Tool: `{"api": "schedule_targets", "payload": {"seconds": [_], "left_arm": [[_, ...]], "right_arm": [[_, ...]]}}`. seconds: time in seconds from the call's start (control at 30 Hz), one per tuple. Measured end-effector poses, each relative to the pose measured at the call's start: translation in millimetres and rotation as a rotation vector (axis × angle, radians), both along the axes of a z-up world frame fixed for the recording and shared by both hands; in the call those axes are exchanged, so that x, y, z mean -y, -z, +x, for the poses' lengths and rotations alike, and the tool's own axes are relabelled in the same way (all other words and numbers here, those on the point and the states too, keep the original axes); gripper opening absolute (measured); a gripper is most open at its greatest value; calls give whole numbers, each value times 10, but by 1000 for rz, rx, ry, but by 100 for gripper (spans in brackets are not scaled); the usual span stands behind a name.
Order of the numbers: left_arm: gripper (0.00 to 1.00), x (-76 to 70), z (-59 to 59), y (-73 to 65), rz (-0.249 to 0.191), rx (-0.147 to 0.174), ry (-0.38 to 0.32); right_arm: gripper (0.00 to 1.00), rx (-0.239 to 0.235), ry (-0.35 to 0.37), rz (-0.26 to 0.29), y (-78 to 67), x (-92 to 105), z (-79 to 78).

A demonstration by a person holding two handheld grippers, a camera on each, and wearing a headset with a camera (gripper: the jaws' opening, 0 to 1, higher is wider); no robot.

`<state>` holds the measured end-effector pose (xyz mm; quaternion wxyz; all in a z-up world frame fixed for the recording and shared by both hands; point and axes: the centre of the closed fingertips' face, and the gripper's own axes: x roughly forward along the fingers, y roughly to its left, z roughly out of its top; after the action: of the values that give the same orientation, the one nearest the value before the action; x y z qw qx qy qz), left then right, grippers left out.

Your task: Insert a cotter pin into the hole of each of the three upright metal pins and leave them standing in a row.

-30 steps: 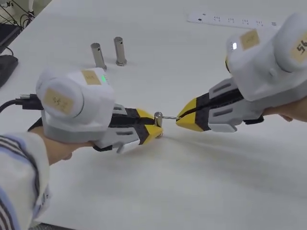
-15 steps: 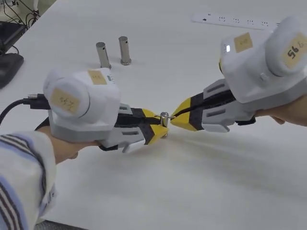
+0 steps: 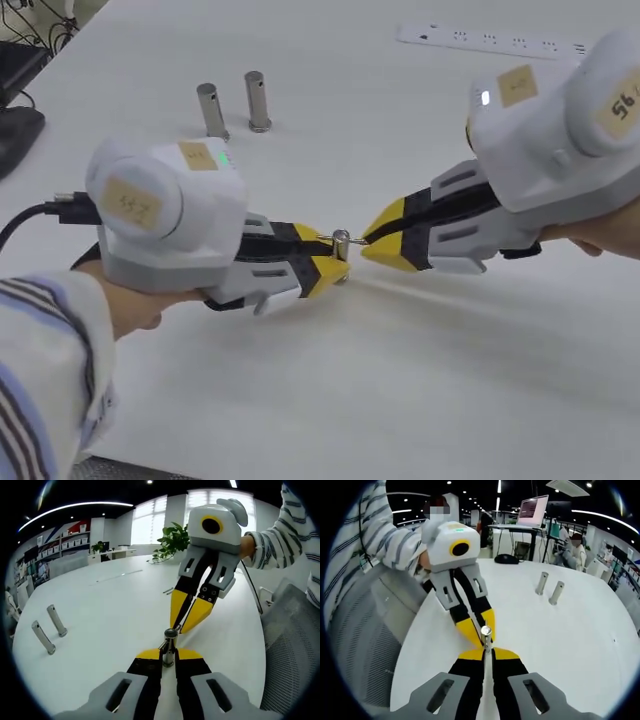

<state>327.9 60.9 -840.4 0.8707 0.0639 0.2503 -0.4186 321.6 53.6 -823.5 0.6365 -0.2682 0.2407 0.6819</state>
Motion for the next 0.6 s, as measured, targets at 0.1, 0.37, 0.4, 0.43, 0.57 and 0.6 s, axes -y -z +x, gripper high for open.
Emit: {"api": "schedule_targets", "payload": {"seconds": [0.1, 0.37, 0.4, 0.43, 0.57, 0.6], "left_arm": [[8, 3, 0, 0, -3, -3, -2], [8, 6, -2, -4, -9, -4, -5], [8, 7, 0, -4, -8, -2, -5], [8, 8, -1, -3, -9, -3, -6], [8, 8, 2, -3, -17, -5, -11], [8, 8, 2, -2, -21, -7, -14]], "right_arm": [[7, -11, 10, 20, -39, -11, -6], [5, -15, 13, 22, -40, -57, -15], [5, -14, 12, 22, -40, -65, -19], [4, -15, 13, 22, -39, -69, -20], [4, -15, 16, 18, -33, -72, -24], [4, -15, 16, 18, -33, -74, -22]]}}
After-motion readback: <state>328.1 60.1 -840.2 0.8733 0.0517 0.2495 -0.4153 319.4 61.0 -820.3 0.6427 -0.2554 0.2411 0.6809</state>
